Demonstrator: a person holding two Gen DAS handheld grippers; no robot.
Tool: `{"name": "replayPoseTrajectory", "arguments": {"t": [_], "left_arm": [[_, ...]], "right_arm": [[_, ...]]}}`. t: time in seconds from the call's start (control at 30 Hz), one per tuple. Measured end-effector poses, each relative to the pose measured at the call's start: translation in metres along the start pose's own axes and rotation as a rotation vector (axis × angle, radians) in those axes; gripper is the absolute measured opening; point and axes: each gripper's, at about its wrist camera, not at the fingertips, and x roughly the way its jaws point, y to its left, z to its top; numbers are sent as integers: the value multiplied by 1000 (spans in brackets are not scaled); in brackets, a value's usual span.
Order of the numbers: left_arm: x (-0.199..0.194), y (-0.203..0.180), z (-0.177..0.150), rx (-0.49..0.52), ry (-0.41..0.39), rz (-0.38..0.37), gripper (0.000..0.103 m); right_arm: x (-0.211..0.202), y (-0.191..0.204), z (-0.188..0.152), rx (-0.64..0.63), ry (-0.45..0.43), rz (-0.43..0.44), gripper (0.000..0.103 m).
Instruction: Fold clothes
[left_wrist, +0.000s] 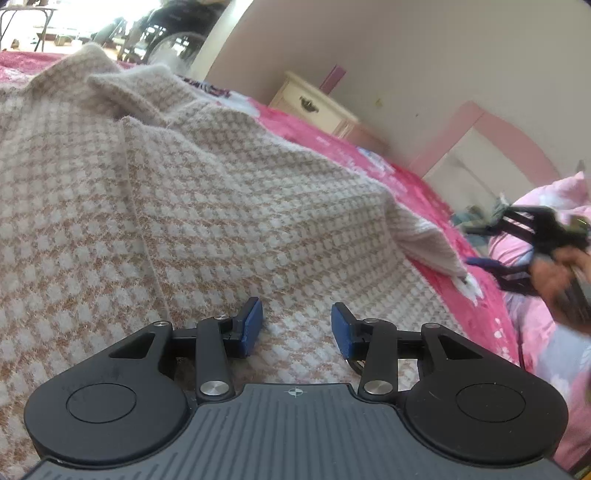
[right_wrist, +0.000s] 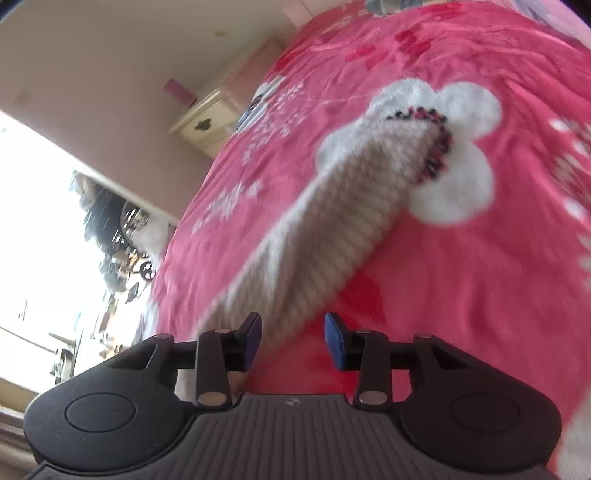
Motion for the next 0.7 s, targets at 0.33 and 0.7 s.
{"name": "replayPoseTrajectory", "arguments": {"t": [0.33,0.7], "left_arm": [[-6,20,-8,-81,-67,-109,42],[-4,27,-9,-114,-81,-145,41]], "right_arm": [[106,35,65,87,76,-286,57],[32,64,54,-288,-189,309,12]]}}
